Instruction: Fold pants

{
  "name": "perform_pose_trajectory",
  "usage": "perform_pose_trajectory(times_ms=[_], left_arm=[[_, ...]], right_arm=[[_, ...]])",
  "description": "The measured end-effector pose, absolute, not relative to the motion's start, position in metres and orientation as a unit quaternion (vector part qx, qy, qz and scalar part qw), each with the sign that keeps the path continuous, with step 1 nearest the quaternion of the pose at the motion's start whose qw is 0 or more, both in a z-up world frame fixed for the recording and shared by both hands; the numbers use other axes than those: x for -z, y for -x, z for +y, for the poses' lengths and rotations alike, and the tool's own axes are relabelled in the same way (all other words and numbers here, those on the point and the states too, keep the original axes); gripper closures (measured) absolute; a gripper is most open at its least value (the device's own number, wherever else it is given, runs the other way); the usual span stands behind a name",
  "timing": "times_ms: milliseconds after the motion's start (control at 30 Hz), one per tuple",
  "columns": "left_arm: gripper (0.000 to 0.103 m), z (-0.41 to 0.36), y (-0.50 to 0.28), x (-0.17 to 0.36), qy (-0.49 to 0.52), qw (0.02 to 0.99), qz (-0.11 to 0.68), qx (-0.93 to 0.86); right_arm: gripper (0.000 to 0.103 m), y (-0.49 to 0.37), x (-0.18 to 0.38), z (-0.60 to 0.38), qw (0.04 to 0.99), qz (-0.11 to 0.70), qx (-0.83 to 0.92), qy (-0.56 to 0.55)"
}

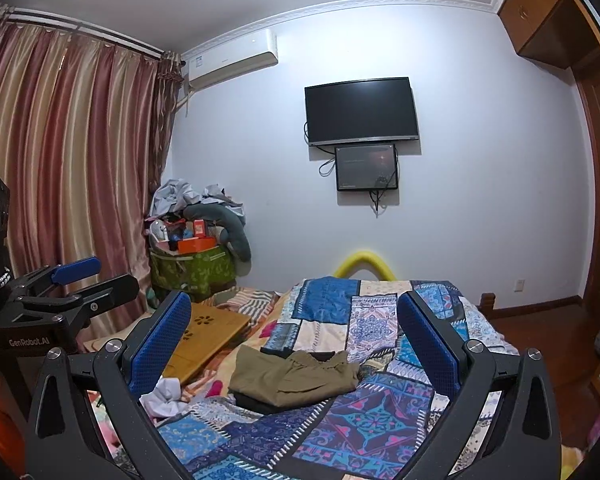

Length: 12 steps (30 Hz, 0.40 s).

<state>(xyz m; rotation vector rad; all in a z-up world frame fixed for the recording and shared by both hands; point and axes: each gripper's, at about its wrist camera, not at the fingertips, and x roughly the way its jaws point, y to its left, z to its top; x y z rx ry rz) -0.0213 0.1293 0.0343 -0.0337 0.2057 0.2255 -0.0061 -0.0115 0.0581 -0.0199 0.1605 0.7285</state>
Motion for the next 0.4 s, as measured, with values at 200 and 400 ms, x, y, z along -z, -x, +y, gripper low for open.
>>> perform_pose_trajectory(times_ms=[200,400], left_arm=[[0.0,0.1289,0.0194,-0.0325,0.014,0.988,0.106,-0.111],[0.0,0.129,0.0151,-0.0304,0.017,0.988,0.11,-0.108]], right_arm=[[0.001,0.0061,-0.057,-0.0087,0.932,0.082,-0.352,0.01],[0.001,0.0068,-0.0566,-0.0069,0.932,0.084,-0.351,0.01]])
